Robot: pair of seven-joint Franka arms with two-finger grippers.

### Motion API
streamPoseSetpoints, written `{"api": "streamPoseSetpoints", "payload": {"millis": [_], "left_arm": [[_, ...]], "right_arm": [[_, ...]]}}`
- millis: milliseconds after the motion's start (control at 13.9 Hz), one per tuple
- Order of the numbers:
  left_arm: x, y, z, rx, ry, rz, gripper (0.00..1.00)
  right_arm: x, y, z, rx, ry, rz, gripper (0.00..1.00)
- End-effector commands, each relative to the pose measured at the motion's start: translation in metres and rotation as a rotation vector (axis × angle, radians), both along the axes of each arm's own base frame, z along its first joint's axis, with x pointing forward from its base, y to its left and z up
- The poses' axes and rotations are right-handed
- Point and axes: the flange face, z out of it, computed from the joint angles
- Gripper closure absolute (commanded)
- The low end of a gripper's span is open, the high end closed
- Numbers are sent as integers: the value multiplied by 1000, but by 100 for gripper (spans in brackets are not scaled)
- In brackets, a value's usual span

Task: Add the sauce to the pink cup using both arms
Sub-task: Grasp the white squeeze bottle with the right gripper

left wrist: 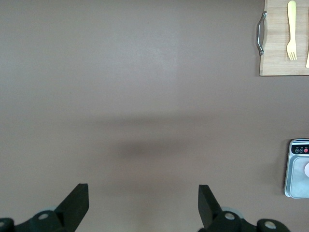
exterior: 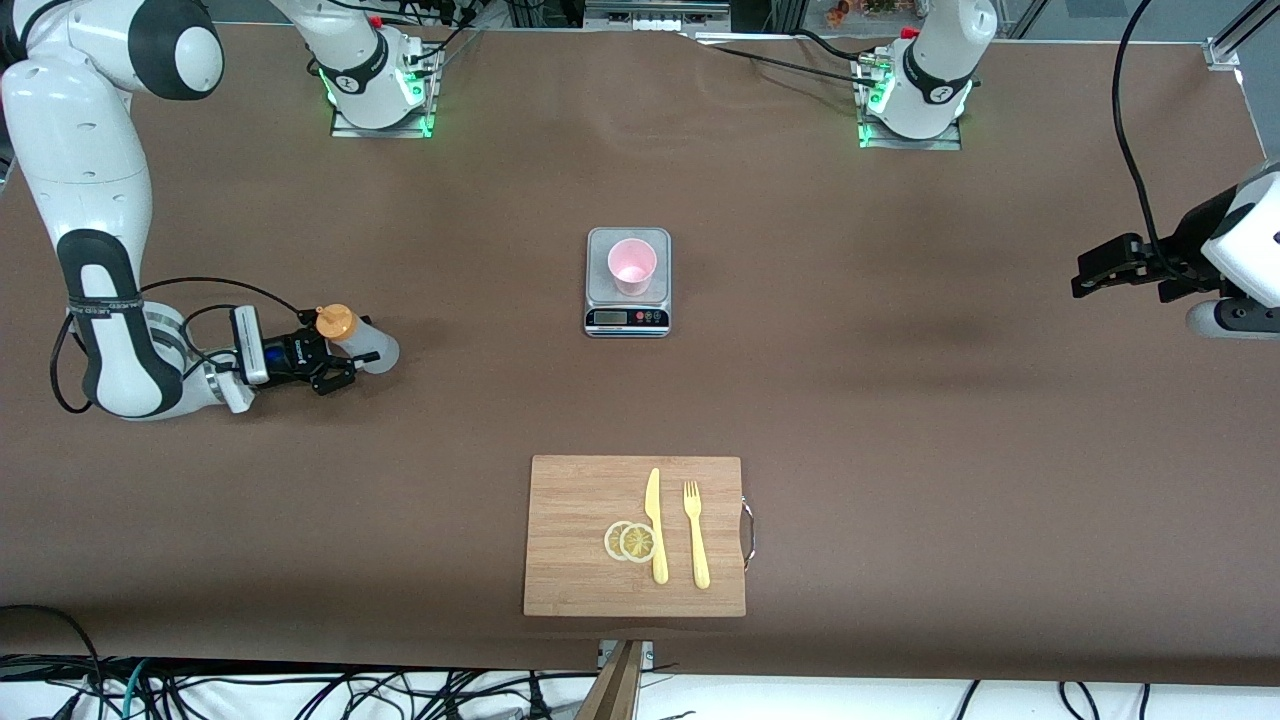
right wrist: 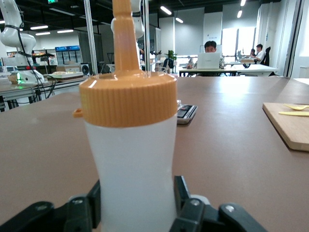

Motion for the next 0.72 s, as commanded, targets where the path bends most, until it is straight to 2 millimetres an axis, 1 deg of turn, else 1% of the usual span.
{"api": "streamPoseSetpoints", "payload": {"millis": [0, 72, 144, 288, 505, 577, 649], "left_arm": [[1, -5, 2, 12, 2, -21, 0], [1, -7, 2, 12, 3, -26, 0], [1, -8, 2, 12, 2, -27, 0], [1, -8, 2, 10, 3, -27, 0], [1, -9, 2, 9, 1, -29, 0], [1, -9, 2, 9, 2, -29, 0], [1, -9, 2, 9, 1, -29, 0]], "right_arm": [[3, 0, 1, 18, 8, -12, 83], [4, 1, 2, 16, 15, -11, 84], [5, 8, 4, 20, 24, -7, 84], [12, 24, 16, 26, 63, 8, 84], [30, 48, 53, 11, 109, 8, 84], [35, 64, 65, -15, 127, 20, 84], [41, 73, 83, -49, 134, 19, 84]]}}
